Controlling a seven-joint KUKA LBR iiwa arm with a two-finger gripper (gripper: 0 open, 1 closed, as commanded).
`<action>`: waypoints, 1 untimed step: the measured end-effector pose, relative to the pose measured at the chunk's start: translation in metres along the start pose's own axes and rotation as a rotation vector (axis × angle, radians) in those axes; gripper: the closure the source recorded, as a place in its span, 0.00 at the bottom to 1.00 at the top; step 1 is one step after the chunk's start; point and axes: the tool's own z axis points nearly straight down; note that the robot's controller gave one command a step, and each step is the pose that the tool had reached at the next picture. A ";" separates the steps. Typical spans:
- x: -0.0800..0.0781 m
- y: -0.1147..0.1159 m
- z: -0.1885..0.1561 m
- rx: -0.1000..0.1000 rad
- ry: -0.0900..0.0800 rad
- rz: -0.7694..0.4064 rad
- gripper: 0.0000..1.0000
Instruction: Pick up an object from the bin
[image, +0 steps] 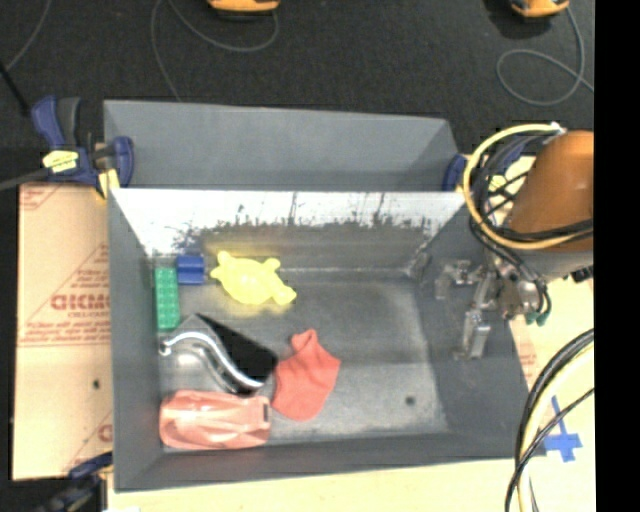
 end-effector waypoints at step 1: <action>-0.002 0.000 -0.005 0.002 -0.008 -0.003 0.00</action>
Offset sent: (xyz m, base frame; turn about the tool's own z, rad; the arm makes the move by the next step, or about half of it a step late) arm -0.0231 0.0722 -0.1009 0.2514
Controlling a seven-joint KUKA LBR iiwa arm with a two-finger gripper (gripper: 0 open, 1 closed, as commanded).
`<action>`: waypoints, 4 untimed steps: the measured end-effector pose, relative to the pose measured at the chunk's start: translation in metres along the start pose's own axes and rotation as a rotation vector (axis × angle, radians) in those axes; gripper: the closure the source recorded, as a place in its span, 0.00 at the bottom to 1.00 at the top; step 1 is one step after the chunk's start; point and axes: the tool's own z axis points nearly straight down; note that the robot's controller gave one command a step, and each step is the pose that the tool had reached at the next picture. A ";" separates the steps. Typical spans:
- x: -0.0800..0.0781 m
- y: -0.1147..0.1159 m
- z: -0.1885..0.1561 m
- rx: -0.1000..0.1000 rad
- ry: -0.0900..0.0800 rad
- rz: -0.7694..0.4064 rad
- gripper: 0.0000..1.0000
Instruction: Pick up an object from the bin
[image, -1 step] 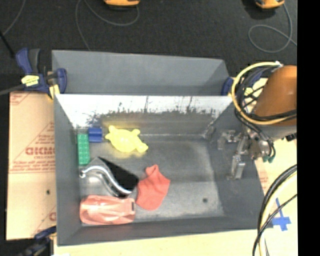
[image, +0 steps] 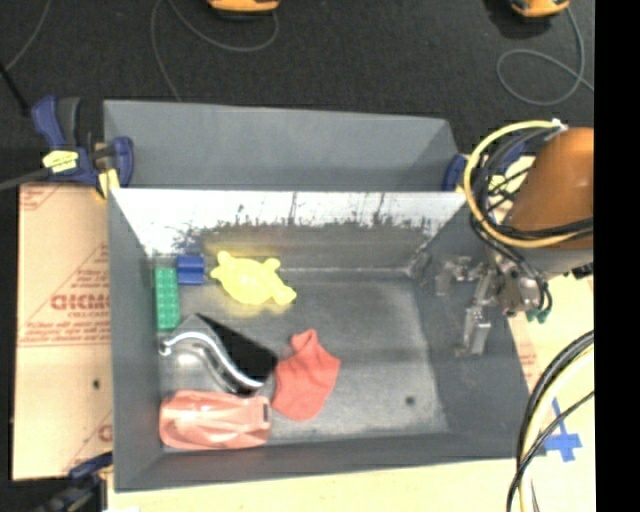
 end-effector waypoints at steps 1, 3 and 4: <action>0.007 0.020 0.031 0.001 -0.004 0.085 0.00; 0.031 0.081 0.080 0.000 0.000 0.122 0.00; 0.024 0.101 0.086 -0.001 -0.004 0.207 0.00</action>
Offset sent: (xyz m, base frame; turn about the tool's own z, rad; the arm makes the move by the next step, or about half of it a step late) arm -0.0466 0.0648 -0.0919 0.0539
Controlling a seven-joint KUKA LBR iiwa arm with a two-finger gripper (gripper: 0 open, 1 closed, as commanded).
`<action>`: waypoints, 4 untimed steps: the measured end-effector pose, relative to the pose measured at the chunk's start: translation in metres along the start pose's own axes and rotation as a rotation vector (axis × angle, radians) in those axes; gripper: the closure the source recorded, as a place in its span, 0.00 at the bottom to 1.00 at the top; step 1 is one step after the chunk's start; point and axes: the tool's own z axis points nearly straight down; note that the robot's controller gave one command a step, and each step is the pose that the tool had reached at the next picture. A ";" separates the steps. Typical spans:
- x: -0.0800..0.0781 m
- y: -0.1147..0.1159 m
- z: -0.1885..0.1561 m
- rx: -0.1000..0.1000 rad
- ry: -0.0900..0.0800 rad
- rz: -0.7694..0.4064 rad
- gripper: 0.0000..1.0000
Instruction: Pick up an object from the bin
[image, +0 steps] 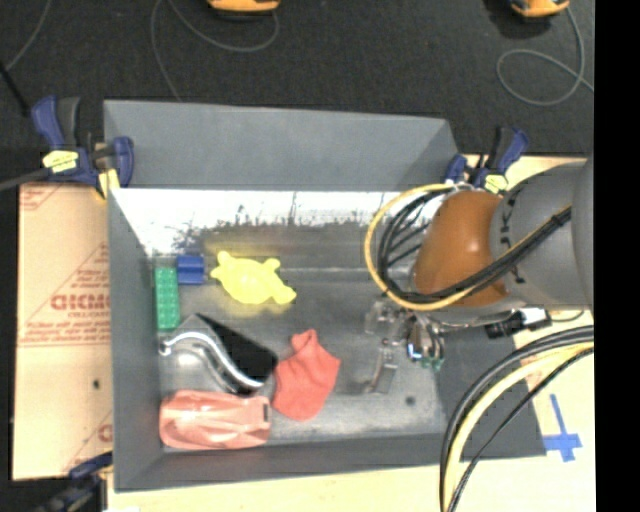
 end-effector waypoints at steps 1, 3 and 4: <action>0.000 0.008 0.006 0.001 0.002 -0.184 0.00; 0.022 0.063 0.014 0.000 0.001 0.020 0.00; 0.003 0.128 0.017 0.000 -0.006 -0.286 1.00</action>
Offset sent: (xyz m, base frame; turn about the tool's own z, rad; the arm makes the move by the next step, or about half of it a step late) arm -0.0150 0.0649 -0.0187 0.0034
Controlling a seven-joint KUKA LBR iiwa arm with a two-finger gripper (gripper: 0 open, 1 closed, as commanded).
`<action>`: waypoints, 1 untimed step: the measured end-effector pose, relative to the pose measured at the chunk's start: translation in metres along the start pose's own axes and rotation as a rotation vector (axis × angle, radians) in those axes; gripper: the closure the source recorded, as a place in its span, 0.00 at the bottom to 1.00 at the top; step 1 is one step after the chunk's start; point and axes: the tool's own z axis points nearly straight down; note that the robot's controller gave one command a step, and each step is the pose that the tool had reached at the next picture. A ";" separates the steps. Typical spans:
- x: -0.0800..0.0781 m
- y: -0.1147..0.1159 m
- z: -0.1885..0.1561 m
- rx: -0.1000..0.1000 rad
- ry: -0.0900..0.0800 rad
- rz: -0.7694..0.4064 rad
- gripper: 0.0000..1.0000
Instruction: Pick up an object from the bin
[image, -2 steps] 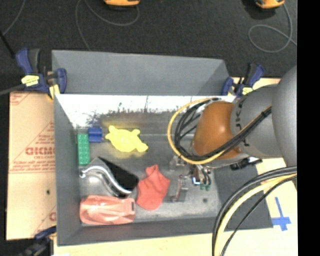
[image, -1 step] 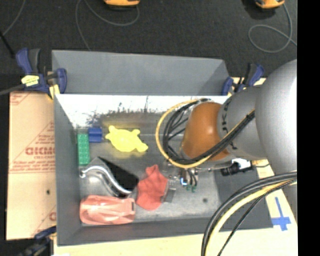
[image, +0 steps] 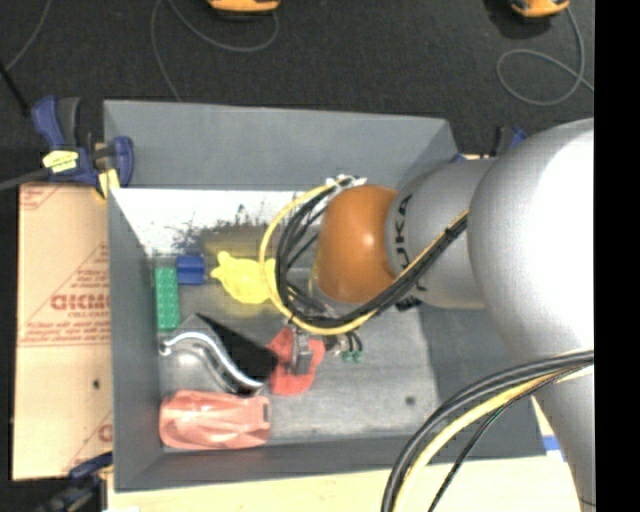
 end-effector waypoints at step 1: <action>0.000 0.000 0.000 0.000 0.000 -0.001 1.00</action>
Offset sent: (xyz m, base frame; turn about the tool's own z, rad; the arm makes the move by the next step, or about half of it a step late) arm 0.0022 -0.0218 0.2047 -0.0350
